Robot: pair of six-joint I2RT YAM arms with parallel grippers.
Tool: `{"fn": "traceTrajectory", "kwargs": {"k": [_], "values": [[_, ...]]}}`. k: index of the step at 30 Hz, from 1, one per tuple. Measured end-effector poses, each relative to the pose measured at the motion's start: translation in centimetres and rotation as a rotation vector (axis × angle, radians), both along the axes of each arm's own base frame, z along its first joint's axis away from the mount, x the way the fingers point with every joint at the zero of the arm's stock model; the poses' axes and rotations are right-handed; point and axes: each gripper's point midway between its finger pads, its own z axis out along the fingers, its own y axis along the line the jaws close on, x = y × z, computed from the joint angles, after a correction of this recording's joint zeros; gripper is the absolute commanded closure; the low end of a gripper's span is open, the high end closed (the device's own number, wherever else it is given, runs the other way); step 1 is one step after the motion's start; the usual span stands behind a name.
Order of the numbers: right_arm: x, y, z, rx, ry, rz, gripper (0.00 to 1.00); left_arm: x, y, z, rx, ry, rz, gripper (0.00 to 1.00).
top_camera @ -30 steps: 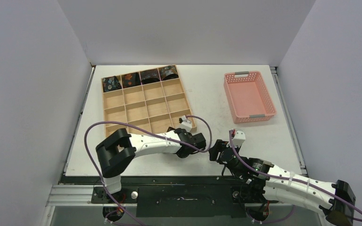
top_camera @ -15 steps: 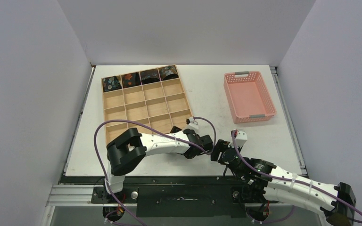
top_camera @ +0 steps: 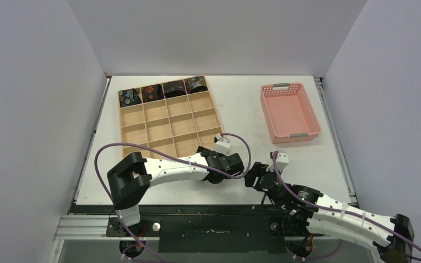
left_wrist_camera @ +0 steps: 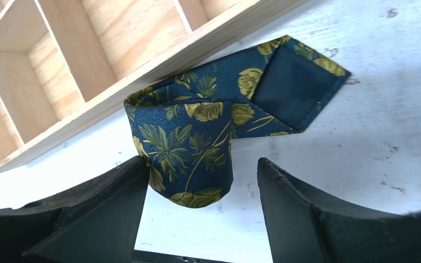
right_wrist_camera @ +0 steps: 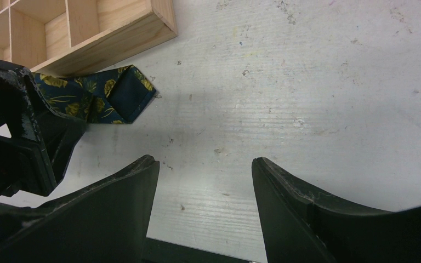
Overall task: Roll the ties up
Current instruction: Pick up the tie at the center of the board.
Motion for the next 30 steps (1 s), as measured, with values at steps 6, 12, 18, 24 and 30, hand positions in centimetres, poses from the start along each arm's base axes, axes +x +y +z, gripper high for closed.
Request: {"fn": "traceTrajectory", "kwargs": {"k": [6,12,18,24,30], "values": [[0.0,0.0,0.2,0.010,-0.003,0.001,0.36,-0.2,-1.4,-0.4,-0.069,0.020,-0.024,0.31],[-0.1,0.0,0.1,0.007,0.001,0.000,0.36,-0.2,-2.8,-0.7,-0.125,0.034,-0.053,0.31],[-0.1,0.0,0.0,0.005,0.003,0.000,0.36,-0.1,-4.8,-0.8,-0.202,0.044,-0.083,0.31],[-0.2,0.0,-0.1,0.003,0.009,0.006,0.36,0.0,-5.6,-1.8,-0.274,0.062,-0.100,0.31],[-0.3,0.0,-0.1,0.001,0.013,0.014,0.35,-0.3,-4.6,-0.8,-0.390,0.067,-0.096,0.30]]}}
